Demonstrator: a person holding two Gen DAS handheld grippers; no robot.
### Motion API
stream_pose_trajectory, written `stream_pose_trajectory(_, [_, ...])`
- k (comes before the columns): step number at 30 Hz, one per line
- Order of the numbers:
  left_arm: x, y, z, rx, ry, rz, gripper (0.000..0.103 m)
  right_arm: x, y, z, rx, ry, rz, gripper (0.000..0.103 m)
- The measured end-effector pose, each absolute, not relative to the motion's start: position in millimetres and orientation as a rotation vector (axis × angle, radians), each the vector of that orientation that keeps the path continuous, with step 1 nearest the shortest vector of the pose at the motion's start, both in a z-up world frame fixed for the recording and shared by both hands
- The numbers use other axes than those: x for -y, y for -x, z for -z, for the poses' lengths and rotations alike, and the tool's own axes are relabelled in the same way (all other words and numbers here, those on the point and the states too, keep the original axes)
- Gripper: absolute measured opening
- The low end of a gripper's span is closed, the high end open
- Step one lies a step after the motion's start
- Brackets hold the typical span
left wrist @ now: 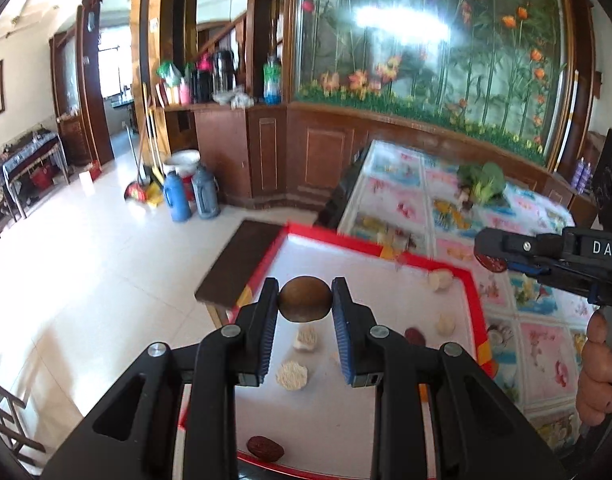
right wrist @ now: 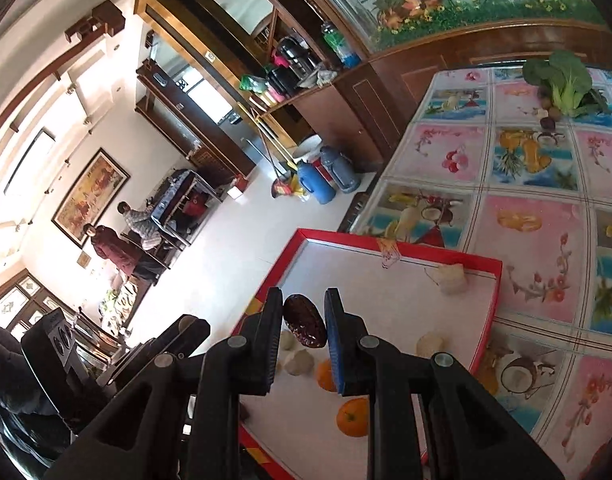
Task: Organize fruits
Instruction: 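Carry both over the tray and open the right tool to drop the date, then open the left tool to drop the brown fruit into the tray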
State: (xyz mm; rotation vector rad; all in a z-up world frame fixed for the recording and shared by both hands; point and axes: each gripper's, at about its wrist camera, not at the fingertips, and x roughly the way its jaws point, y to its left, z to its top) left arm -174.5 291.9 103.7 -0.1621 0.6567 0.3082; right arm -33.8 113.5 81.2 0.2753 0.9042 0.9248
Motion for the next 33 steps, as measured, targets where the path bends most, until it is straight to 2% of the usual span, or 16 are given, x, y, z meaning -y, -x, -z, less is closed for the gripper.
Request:
stream_pose_trajectory(5, [-286, 159, -65, -0.779, 0.169, -0.292, 0.029, -137, 22, -45, -0.98, -0.217, -0.88, 0.02])
stream_pose_trajectory(18, [-261, 159, -35, -0.883, 0.089, -0.327, 0.03, -164, 3, -8, -1.122, -0.093, -0.739, 0.022])
stream_pose_trajectory(19, [-259, 159, -34, -0.89, 0.087, -0.338, 0.041, -161, 5, -8, -1.119, -0.093, -0.735, 0.025])
stream_pose_trajectory(20, [-259, 159, -35, -0.893, 0.088, -0.353, 0.06, -156, 8, -11, -1.114, -0.098, -0.731, 0.029])
stream_pose_trajectory(21, [-257, 161, -37, -0.883, 0.084, -0.373, 0.068, -152, 10, -15, -1.107, -0.104, -0.733, 0.036])
stream_pose_trajectory(22, [-254, 166, -41, -0.853, 0.062, -0.402, 0.078, -144, 15, -20, -1.082, -0.118, -0.743, 0.038])
stream_pose_trajectory(27, [-243, 181, -65, -0.779, 0.017, -0.434, 0.084, -110, 39, -53, -0.95, -0.123, -0.74, 0.038])
stream_pose_trajectory(29, [-240, 190, -75, -0.743, 0.017, -0.446, 0.091, -94, 54, -69, -0.876, -0.115, -0.73, 0.038])
stream_pose_trajectory(33, [-226, 208, -99, -0.679, 0.002, -0.452, 0.093, -64, 87, -96, -0.749, -0.107, -0.714, 0.047])
